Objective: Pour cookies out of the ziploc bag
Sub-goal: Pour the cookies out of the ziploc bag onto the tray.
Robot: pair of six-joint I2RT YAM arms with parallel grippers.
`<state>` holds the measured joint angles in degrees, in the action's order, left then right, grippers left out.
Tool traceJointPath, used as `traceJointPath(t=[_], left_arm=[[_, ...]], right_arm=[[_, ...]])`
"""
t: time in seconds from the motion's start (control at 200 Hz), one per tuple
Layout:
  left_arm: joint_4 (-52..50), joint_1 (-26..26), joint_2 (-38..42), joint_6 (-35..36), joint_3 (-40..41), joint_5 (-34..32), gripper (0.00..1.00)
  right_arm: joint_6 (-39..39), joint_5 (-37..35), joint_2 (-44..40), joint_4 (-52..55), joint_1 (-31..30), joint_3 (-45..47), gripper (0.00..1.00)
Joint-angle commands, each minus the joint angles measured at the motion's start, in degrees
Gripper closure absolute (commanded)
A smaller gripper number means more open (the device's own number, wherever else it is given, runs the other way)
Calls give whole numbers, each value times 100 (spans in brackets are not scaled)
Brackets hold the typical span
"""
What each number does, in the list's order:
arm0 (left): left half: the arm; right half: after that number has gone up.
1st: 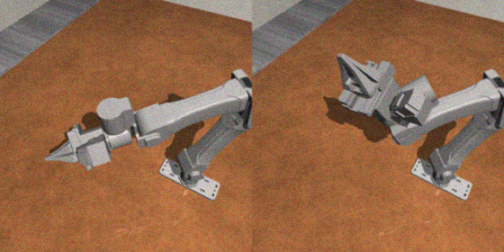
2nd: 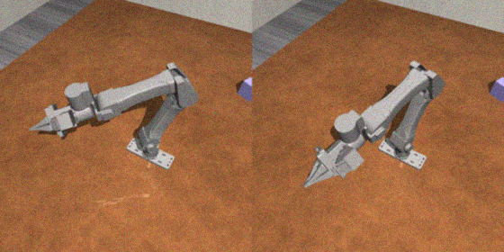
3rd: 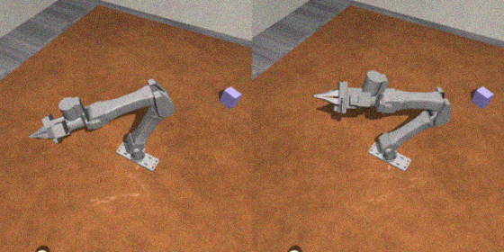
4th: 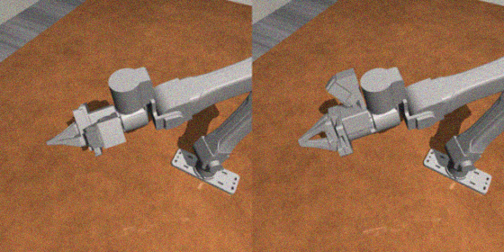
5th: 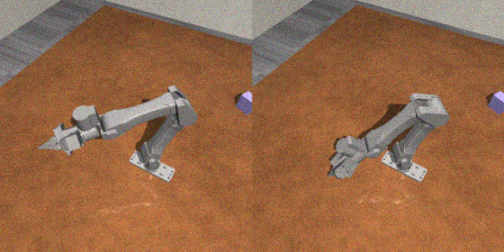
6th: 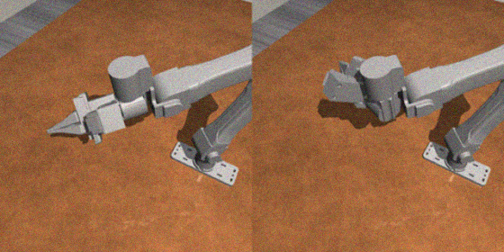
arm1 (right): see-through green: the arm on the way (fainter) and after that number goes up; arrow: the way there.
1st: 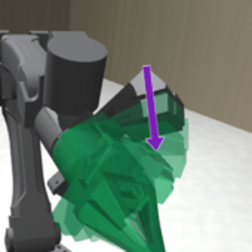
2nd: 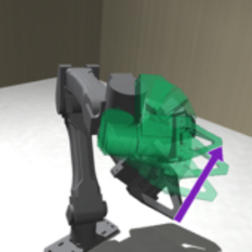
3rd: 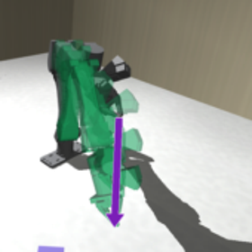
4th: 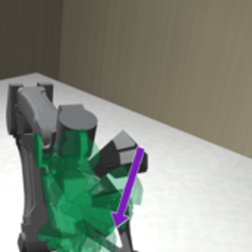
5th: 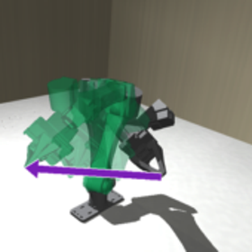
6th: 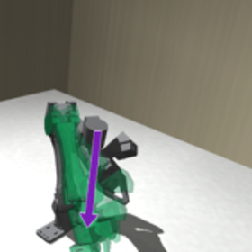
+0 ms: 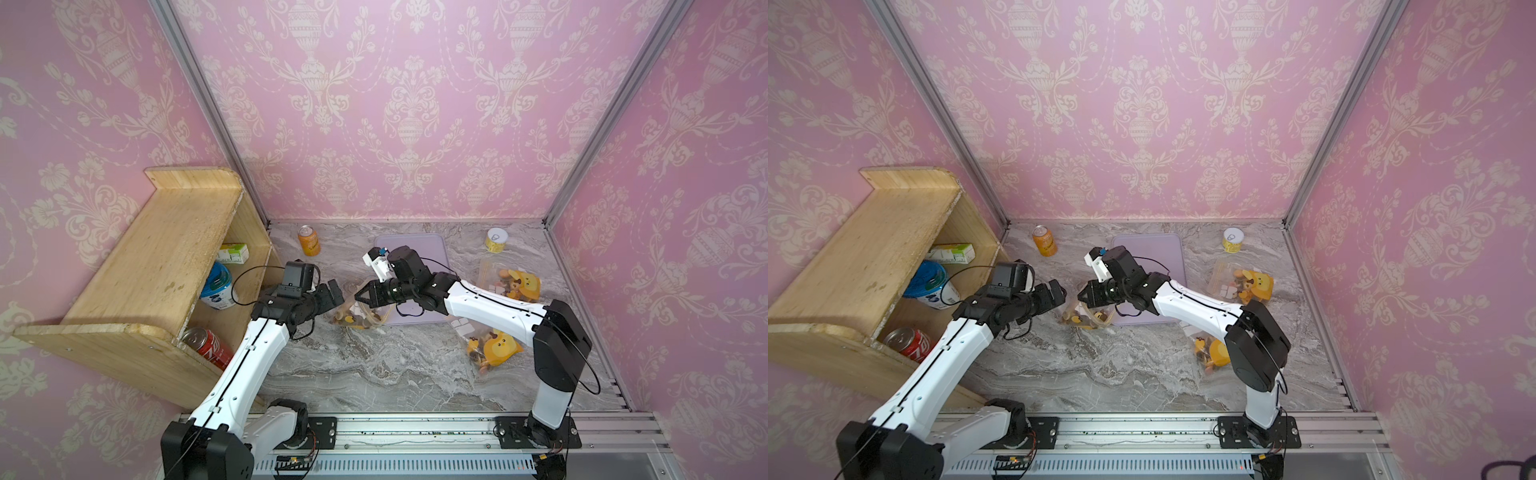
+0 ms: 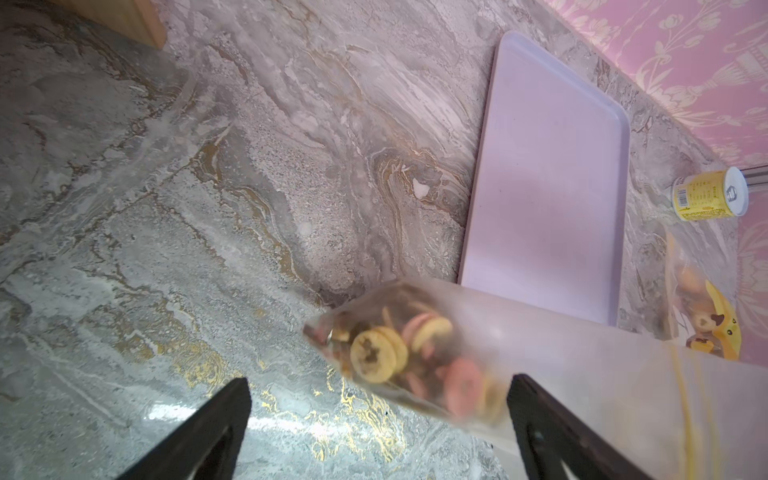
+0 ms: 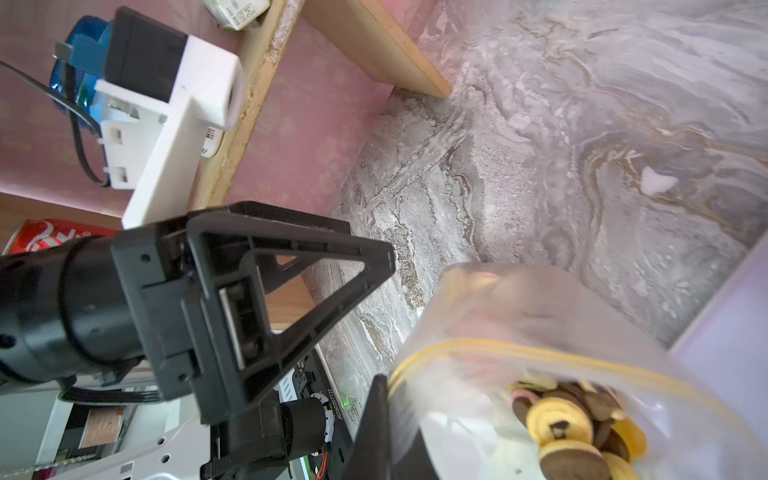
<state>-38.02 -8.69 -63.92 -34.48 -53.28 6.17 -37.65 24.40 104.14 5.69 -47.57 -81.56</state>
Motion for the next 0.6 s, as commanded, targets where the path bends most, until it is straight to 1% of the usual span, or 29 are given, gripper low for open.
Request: traceJointPath(t=[0.0, 0.095, 0.18, 0.2, 0.345, 0.595], left_arm=[[287, 36, -153, -93, 136, 323, 1], [379, 40, -217, -136, 242, 386, 1], [471, 36, -256, -180, 339, 466, 1], [482, 40, -271, -186, 356, 480, 1], [536, 38, -391, -234, 494, 591, 1], [986, 36, -619, -488, 908, 648, 1]], right_arm=[[-471, -156, -117, -358, 289, 675, 100], [-675, -292, -191, -696, 499, 1192, 100], [-848, -398, -219, -901, 701, 1373, 100], [-886, -397, -211, -930, 754, 1587, 100], [-897, -311, -114, -937, 980, 1552, 100], [-869, -261, -181, -1009, 997, 1635, 100]])
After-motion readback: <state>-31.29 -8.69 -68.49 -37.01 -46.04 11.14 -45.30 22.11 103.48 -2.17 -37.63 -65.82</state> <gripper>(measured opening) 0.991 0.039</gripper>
